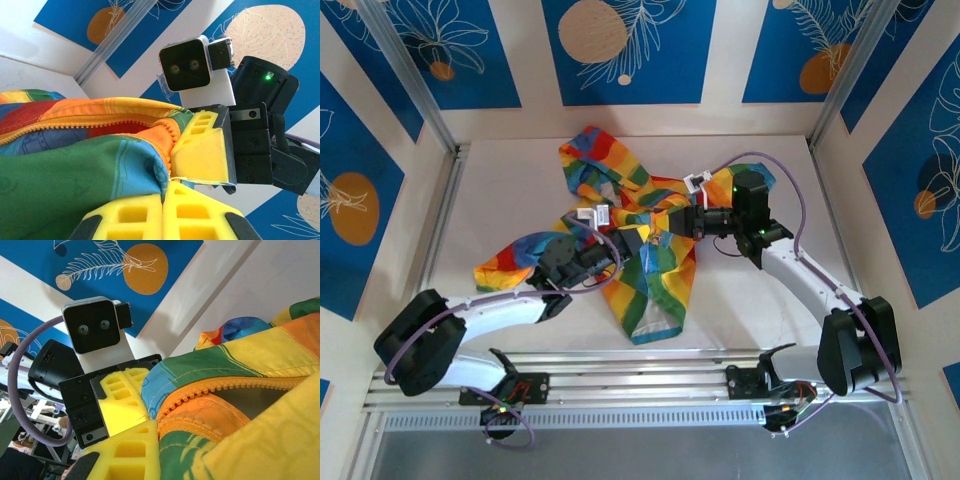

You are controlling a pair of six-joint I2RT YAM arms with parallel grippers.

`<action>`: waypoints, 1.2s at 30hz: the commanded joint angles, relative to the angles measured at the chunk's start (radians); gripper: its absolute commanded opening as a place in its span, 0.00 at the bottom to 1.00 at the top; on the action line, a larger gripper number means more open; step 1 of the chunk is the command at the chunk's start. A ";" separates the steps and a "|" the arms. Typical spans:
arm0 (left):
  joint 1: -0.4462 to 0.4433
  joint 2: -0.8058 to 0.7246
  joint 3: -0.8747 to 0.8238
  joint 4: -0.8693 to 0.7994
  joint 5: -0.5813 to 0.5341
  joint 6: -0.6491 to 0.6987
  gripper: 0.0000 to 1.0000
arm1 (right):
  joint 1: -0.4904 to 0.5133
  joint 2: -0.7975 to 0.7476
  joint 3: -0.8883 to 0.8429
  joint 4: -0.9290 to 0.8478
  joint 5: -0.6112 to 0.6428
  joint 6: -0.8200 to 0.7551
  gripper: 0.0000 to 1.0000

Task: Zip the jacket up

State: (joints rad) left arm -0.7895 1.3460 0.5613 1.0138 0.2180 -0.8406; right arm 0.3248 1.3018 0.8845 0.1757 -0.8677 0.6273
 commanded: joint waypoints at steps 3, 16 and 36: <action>0.006 0.018 -0.004 0.080 -0.003 -0.018 0.00 | -0.010 0.000 0.035 0.014 -0.042 -0.003 0.00; 0.001 0.063 -0.004 0.152 0.038 -0.075 0.00 | -0.031 0.001 0.040 0.058 -0.027 0.045 0.00; 0.002 0.058 -0.025 0.139 0.058 -0.075 0.00 | -0.045 0.038 0.057 0.089 -0.002 0.102 0.00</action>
State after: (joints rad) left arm -0.7895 1.4025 0.5488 1.1191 0.2367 -0.9123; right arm 0.2874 1.3312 0.8978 0.2253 -0.8684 0.7105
